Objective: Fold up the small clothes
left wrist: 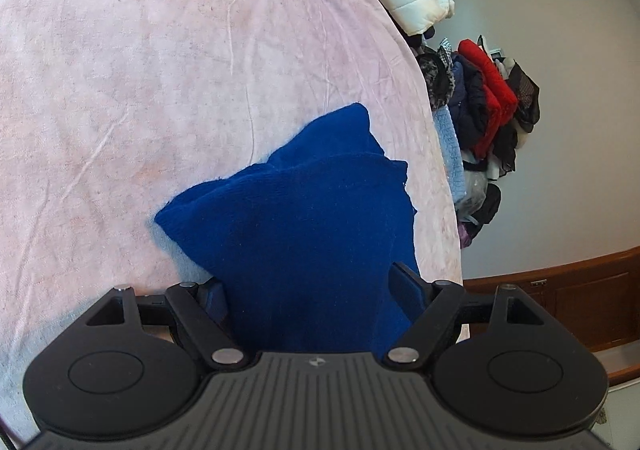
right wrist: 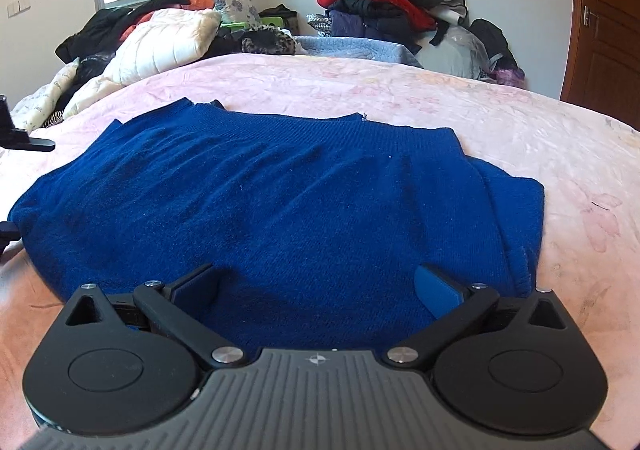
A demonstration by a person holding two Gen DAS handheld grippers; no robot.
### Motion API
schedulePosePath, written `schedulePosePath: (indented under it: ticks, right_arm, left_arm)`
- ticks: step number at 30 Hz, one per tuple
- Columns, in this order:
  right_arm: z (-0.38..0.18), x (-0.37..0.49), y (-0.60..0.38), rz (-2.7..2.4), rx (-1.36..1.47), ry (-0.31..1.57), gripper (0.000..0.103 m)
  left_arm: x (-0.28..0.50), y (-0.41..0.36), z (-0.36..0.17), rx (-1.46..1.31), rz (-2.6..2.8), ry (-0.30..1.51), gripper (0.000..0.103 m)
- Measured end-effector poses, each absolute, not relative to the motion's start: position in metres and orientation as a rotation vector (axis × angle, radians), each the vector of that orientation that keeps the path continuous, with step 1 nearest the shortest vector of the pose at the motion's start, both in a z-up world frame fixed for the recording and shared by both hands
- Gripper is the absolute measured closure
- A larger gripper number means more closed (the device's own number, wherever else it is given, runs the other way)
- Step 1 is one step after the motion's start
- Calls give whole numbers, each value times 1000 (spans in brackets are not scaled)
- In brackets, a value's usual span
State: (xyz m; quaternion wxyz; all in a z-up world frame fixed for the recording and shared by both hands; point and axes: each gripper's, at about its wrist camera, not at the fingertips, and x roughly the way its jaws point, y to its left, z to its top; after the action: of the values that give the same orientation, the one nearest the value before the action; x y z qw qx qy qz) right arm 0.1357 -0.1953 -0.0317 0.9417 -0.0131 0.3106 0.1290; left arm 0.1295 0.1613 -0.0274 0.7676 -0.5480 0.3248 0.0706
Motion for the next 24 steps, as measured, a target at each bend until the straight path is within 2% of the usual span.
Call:
schedulePosePath:
  ticks: [3, 5, 6, 8, 14, 24]
  right_arm:
    - [-32, 136, -195, 262, -29, 634, 2]
    - [-32, 136, -195, 261, -30, 634, 2]
    - [-32, 136, -194, 260, -34, 635, 2]
    - [-32, 135, -193, 256, -44, 638, 2]
    - [-33, 136, -191, 256, -43, 638, 2]
    - [-33, 136, -191, 261, -31, 635, 2]
  left_arm:
    - [131, 156, -22, -1113, 174, 712, 29]
    - [131, 152, -19, -1019, 211, 729, 58]
    - [130, 150, -19, -985, 225, 732, 65]
    - [130, 149, -21, -923, 259, 756, 93]
    - [131, 132, -10, -728, 274, 763, 95]
    - [135, 118, 1, -621, 295, 764, 97]
